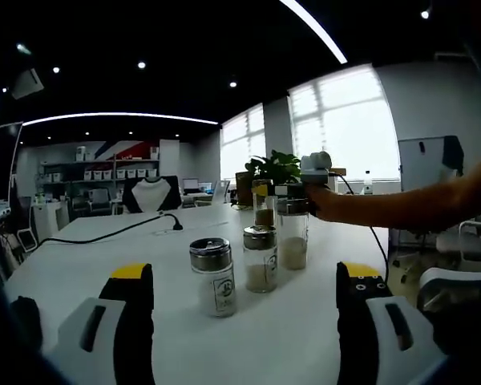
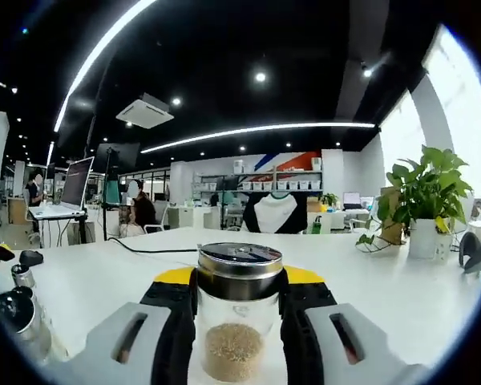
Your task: Rotate the seasoning bottle until the label or dispensing opening points toward the visible target arrow and the bottle remains upright within the marked orientation range
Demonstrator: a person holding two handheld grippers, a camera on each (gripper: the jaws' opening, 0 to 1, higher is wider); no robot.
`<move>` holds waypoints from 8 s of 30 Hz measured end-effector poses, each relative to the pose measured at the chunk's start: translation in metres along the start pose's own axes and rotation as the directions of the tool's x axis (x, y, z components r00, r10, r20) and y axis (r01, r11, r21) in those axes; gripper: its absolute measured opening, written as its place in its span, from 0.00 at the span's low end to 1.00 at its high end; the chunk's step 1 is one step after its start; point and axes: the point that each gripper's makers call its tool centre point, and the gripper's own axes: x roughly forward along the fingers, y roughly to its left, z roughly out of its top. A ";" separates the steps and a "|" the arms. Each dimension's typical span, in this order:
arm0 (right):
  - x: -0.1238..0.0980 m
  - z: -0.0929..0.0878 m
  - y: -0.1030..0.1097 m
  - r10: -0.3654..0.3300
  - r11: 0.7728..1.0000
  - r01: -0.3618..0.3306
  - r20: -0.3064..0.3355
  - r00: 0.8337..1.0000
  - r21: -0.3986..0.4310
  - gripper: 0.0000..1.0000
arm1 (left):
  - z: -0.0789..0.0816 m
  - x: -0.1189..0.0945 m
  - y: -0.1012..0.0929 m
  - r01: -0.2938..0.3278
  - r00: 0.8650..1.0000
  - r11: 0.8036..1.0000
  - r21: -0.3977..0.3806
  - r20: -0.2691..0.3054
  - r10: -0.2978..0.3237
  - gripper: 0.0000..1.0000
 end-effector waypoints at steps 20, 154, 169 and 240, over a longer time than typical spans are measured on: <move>-0.079 0.017 0.030 0.047 0.997 -0.045 0.040 0.998 -0.059 0.37 | 0.006 0.005 -0.022 0.067 0.996 0.998 -0.016 0.057 -0.066 0.93; -0.180 -0.006 0.292 0.694 0.720 -0.690 0.118 0.710 -0.079 0.39 | -0.012 0.024 -0.100 0.302 0.952 0.951 0.059 0.039 -0.305 0.42; -0.202 0.008 0.287 0.822 0.504 -0.858 0.252 0.511 0.097 0.39 | -0.002 0.013 -0.125 0.505 0.861 0.861 -0.060 0.104 -0.498 0.43; -0.179 -0.004 0.282 0.708 0.651 -0.733 0.190 0.680 0.198 0.36 | -0.018 0.020 -0.087 0.205 0.978 0.978 0.044 -0.047 -0.203 0.41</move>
